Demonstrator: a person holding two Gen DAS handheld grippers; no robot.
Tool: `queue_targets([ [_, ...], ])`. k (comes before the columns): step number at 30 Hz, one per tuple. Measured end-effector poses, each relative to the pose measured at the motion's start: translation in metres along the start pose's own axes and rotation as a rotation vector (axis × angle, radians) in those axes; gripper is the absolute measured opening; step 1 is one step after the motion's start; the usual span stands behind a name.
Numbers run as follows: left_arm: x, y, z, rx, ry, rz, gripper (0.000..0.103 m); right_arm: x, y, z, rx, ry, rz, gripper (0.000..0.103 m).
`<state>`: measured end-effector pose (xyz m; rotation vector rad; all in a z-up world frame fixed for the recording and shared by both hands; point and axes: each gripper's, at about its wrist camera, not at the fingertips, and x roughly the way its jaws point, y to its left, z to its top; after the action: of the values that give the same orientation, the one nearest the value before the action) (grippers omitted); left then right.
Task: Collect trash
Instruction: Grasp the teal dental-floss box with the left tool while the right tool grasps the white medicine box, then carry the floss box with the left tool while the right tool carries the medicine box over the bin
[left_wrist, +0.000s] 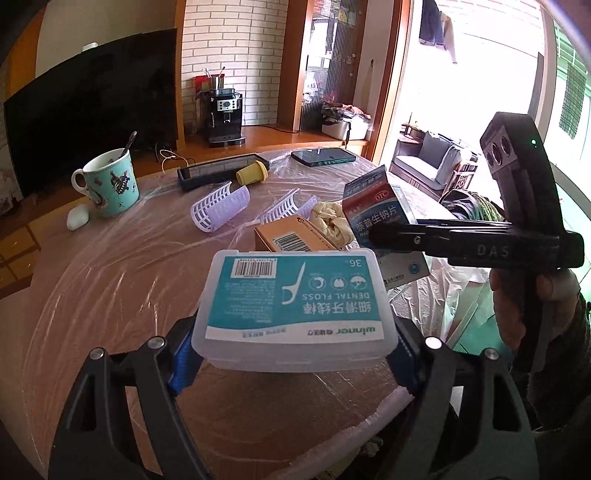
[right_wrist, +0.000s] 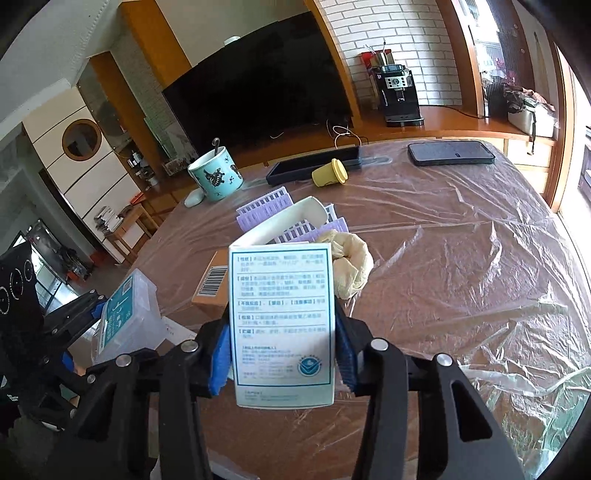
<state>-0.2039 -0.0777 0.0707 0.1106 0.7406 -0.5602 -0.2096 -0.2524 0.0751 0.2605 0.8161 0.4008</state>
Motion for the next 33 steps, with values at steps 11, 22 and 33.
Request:
queue_targets([
  [11, -0.017, -0.008, -0.011, -0.049, -0.008, 0.017, 0.082, -0.031, -0.002, -0.018, 0.013, -0.022, 0.041, 0.046],
  [22, -0.029, -0.022, -0.027, -0.051, 0.008, 0.047, 0.082, -0.052, 0.009, -0.044, -0.025, -0.003, 0.077, 0.046],
  [33, -0.033, -0.032, -0.046, -0.055, 0.044, 0.051, 0.082, -0.060, 0.022, -0.068, -0.070, 0.035, 0.081, 0.046],
])
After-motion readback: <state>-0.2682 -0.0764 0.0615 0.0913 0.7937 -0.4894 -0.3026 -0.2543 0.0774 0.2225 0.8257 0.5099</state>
